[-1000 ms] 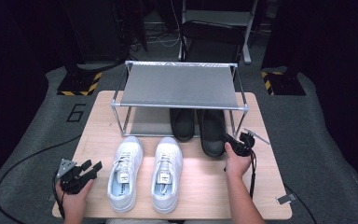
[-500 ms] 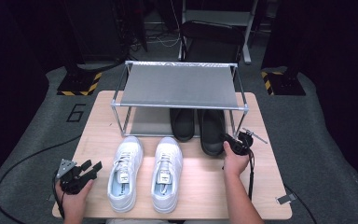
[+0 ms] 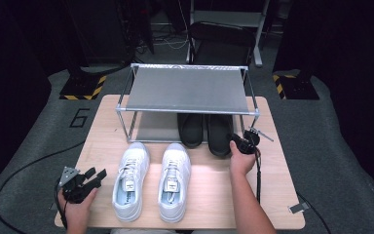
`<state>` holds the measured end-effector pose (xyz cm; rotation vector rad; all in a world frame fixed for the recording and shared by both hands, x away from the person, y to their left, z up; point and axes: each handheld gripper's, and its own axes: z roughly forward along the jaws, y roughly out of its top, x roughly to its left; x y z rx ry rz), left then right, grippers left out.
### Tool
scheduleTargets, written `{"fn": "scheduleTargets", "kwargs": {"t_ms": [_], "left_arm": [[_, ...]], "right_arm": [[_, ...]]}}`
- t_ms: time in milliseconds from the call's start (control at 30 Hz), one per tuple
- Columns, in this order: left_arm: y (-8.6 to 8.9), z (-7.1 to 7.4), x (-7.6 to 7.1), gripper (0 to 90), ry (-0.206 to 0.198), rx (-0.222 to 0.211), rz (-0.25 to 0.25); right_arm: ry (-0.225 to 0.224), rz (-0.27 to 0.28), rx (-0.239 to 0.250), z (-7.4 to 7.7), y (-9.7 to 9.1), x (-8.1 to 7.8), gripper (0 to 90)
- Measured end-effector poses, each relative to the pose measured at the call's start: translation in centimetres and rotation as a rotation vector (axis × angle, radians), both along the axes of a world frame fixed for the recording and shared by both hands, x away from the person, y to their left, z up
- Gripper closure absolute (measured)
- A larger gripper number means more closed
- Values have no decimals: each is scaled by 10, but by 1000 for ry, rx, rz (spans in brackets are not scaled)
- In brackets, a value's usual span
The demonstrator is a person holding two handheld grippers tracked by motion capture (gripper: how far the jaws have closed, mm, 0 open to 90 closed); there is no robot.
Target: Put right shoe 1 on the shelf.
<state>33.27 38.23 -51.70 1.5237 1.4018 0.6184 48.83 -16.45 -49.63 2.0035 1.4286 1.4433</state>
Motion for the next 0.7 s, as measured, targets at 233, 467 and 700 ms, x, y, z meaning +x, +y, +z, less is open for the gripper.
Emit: {"fn": "scheduleTargets", "kwargs": {"t_ms": [233, 467, 700], "left_arm": [[3, 0, -2, 473, 6, -5, 8], [6, -2, -5, 474, 1, -8, 21], [12, -4, -8, 475, -2, -13, 47]], "right_arm": [[-14, -2, -12, 0, 8, 17, 655], [13, -40, 2, -6, 11, 28, 655], [5, -56, -39, -11, 13, 33, 656]]}}
